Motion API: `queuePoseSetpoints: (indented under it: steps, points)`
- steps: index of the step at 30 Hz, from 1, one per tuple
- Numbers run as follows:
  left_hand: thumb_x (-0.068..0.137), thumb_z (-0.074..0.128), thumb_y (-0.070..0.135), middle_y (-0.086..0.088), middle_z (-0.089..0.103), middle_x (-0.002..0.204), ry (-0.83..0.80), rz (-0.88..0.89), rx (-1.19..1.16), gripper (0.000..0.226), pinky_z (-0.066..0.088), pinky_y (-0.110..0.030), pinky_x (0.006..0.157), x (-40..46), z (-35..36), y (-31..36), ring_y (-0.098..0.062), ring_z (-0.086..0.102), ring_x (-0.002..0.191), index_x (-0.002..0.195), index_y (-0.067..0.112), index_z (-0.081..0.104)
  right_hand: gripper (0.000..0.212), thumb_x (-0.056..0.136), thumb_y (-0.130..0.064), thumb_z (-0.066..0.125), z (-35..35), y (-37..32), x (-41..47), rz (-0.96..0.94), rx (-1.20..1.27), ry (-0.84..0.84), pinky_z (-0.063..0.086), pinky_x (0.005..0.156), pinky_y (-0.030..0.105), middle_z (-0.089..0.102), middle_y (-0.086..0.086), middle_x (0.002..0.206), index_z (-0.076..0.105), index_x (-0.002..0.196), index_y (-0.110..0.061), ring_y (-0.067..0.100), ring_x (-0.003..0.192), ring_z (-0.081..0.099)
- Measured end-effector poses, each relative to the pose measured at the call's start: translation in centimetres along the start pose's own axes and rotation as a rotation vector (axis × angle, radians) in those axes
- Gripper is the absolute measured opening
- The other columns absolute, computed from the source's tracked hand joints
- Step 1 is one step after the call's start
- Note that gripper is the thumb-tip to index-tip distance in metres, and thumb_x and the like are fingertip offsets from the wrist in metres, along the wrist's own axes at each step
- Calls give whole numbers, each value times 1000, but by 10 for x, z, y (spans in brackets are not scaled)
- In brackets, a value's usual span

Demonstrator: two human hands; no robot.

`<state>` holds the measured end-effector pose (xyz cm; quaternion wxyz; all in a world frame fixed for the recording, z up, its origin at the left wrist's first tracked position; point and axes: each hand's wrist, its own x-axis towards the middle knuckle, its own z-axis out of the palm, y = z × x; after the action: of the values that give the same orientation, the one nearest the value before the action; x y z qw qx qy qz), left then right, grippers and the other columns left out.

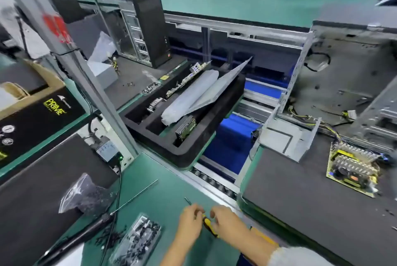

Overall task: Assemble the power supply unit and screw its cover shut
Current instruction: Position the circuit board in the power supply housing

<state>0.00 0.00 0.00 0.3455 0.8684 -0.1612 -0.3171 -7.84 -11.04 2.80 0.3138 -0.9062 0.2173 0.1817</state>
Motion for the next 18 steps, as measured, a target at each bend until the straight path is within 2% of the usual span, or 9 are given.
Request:
queuePoseSetpoints:
  steps: [4,9,12,14,16,18]
  points:
    - [93,50,1,-11,69,104,-24,-37,-10,19,44,-27,86,1,-5,-11,-25,62,100,103,5,66,30,95,-17,47,16,-11,14,48,-80,-57,40,80,32,47,14,126,43,122,-6,25,111,52]
    - [94,50,5,-9,72,103,-90,-74,-29,21,47,-27,86,7,-6,-20,-23,65,96,107,10,66,29,93,-6,45,24,-16,25,99,-173,-94,43,90,36,51,15,127,46,122,-5,30,115,53]
    - [95,49,5,-9,71,105,-116,-84,-85,23,50,-29,84,11,-8,-16,-24,68,97,111,9,65,29,90,-6,50,19,-17,27,108,-77,-129,42,79,32,52,15,115,43,117,-6,27,103,55]
    - [97,49,4,-9,70,99,-126,-62,-164,21,52,-29,80,14,-9,-8,-20,69,86,110,10,64,35,87,-7,52,8,-16,27,123,21,-107,37,66,27,50,14,108,37,119,-5,24,95,55]
    - [97,49,1,-16,68,95,-126,-32,-237,19,57,-39,83,18,-12,8,-25,68,82,108,6,64,47,88,-12,53,-8,-14,28,137,23,-62,36,60,27,55,16,114,31,129,-3,30,101,58]
    - [97,49,0,-25,67,99,-126,9,-252,19,54,-51,87,21,-13,28,-35,65,89,109,1,65,50,90,-20,50,-27,-12,25,107,-33,-8,42,69,33,57,16,118,29,132,-3,33,105,57]
